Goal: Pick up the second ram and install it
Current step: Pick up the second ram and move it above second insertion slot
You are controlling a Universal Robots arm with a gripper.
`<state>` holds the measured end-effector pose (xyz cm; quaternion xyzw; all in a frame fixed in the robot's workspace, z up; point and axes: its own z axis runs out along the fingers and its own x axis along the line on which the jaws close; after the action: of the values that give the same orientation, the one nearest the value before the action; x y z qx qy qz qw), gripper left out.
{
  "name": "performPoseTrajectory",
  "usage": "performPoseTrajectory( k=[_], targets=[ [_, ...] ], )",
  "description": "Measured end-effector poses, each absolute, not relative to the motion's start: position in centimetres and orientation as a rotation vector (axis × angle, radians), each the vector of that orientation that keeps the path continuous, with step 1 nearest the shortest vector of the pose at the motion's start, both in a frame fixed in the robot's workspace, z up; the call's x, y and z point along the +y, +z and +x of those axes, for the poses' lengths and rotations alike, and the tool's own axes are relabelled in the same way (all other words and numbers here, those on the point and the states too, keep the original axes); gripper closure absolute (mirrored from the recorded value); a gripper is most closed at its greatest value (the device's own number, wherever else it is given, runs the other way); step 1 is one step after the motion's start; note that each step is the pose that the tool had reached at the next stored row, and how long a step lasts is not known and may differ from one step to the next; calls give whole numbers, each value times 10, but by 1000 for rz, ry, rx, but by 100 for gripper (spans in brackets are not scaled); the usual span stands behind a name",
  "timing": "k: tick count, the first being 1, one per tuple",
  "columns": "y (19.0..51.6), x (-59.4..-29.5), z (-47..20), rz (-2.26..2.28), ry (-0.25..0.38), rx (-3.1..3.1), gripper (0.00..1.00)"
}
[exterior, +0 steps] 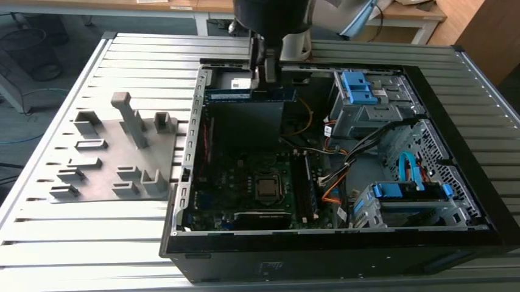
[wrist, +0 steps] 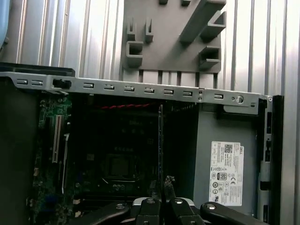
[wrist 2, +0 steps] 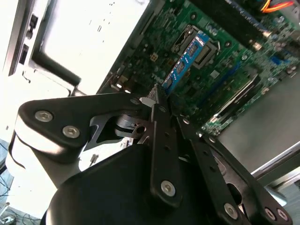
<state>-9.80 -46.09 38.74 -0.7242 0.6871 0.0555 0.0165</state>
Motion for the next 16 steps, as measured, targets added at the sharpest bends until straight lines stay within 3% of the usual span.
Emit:
performPoseTrajectory(
  k=[16],
  targets=[
    [378,-468,-56,-2250,186,2136,86]
  ],
)
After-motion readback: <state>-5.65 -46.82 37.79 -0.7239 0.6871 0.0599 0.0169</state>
